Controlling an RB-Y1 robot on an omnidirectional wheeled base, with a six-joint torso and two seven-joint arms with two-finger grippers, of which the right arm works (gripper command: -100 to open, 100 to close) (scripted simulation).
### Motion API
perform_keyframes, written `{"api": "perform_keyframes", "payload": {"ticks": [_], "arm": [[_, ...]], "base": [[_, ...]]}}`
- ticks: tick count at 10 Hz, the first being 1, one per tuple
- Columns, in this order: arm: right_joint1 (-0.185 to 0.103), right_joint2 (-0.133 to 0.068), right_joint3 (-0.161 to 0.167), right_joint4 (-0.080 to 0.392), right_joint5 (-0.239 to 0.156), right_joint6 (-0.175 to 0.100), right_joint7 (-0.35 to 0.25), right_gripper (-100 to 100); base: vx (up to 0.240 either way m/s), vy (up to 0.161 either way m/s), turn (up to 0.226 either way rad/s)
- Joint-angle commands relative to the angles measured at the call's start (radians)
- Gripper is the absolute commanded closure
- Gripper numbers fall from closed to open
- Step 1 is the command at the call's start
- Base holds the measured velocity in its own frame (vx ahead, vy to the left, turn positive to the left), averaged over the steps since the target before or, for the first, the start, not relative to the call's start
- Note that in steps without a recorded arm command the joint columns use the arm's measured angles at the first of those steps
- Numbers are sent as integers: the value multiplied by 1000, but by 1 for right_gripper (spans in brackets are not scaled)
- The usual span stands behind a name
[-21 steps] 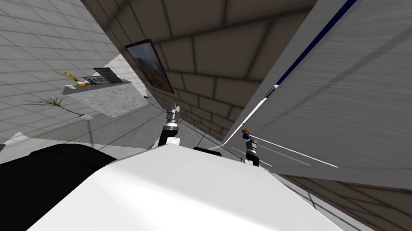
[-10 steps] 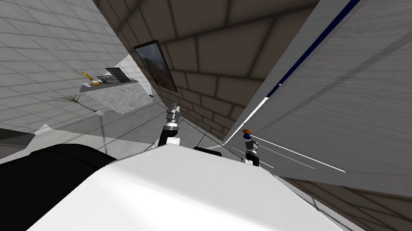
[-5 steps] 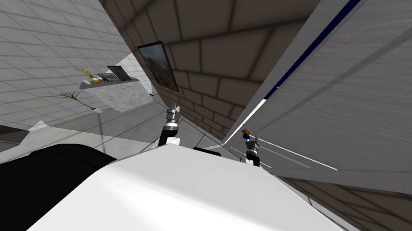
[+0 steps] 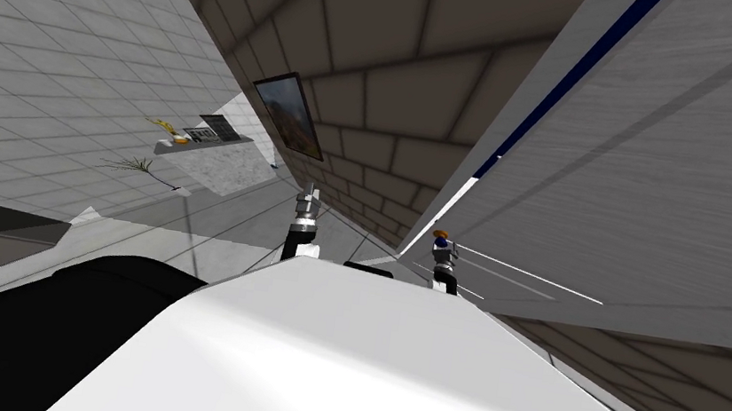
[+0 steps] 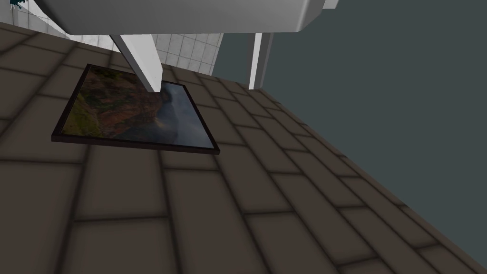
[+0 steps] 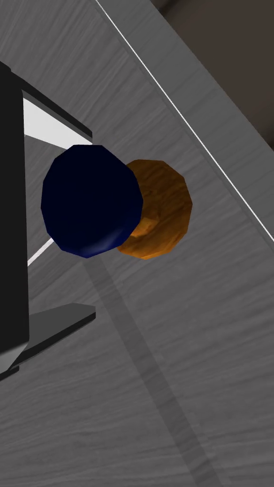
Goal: Pull the door open
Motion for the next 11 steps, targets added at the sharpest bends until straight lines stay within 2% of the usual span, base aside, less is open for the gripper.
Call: {"api": "perform_keyframes", "payload": {"ticks": [1,2,3,5,6,7,8,10,11], "arm": [[-1,1,5,-2,-10,1,-36,-100],[-4,3,15,-4,-27,4,-73,-100],[-4,3,15,-4,-27,4,-77,-100],[-9,6,34,-9,-62,8,-143,-100],[-9,6,34,-9,-62,8,-158,-100],[-11,8,44,-11,-80,10,-194,-100],[-11,8,44,-11,-80,10,-199,-100],[-17,12,65,-15,-117,15,-265,-100],[-17,12,65,-15,-117,15,-282,-100]], "base": [[-46,1,9],[-53,-4,16],[-44,-2,7],[-58,0,21],[-63,4,11],[-55,4,15],[-38,3,8],[-62,-3,24],[-55,-4,10]]}}
